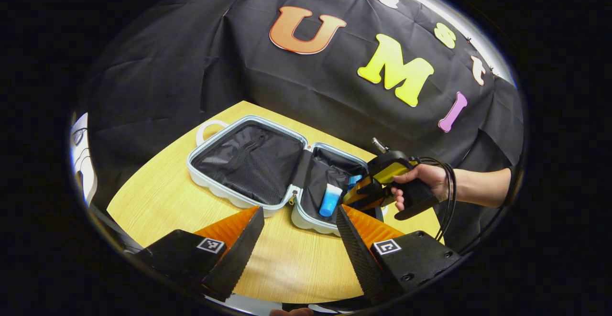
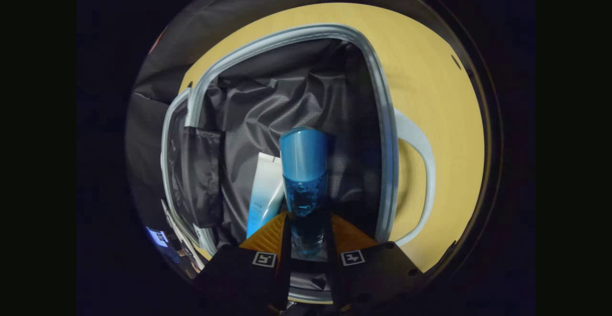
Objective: First open the suitcase, pack the skin care products into it, and then close the suitcase.
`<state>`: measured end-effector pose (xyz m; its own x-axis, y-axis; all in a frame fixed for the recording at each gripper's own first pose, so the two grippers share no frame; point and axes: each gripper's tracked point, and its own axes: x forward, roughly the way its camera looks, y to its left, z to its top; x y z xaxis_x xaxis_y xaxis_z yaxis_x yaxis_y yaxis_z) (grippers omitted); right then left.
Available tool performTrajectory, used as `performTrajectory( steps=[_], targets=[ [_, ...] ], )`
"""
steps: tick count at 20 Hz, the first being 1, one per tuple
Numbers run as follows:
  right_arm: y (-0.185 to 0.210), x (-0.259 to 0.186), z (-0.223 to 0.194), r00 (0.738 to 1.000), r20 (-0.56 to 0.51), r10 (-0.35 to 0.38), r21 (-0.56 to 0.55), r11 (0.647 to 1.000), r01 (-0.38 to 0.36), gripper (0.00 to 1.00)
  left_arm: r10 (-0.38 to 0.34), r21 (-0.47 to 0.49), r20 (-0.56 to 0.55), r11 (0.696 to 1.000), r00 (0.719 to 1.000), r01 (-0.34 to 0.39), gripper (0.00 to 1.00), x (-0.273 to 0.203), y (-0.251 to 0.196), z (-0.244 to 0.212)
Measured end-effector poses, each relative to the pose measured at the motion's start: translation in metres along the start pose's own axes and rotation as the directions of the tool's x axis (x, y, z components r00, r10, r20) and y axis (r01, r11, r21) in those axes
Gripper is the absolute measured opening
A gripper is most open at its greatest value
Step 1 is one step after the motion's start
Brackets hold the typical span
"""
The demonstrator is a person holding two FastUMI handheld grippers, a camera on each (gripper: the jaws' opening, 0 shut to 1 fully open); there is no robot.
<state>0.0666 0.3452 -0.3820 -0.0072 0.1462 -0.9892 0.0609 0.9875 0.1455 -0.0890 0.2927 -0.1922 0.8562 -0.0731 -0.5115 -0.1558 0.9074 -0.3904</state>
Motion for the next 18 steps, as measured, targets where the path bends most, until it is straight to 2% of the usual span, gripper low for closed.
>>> performTrajectory(
  steps=[6,9,11,15,18],
  targets=[
    [0.001,0.002,0.001,1.000,0.002,-0.019,0.023,1.000,0.019,0.36,0.012,0.019,0.034,1.000,0.999,-0.012,0.97,0.010,0.009,0.017],
    [-0.001,-0.003,0.000,1.000,0.015,-0.017,0.015,1.000,0.017,0.39,-0.007,-0.001,0.044,1.000,0.999,0.007,0.97,0.016,0.018,0.026],
    [0.004,-0.014,-0.006,0.999,0.029,0.019,-0.001,1.000,-0.019,0.42,-0.011,-0.018,0.071,1.000,0.997,0.012,0.97,0.021,0.034,0.041],
    [0.003,-0.055,-0.026,0.992,0.095,0.081,-0.128,0.989,-0.068,0.68,0.011,-0.047,0.118,0.999,0.993,-0.005,0.97,0.039,0.092,0.077],
    [-0.006,-0.099,-0.039,0.971,0.198,0.134,-0.242,0.967,-0.084,0.82,0.056,-0.091,0.117,0.995,0.991,-0.046,0.96,0.062,0.146,0.098]
  ],
)
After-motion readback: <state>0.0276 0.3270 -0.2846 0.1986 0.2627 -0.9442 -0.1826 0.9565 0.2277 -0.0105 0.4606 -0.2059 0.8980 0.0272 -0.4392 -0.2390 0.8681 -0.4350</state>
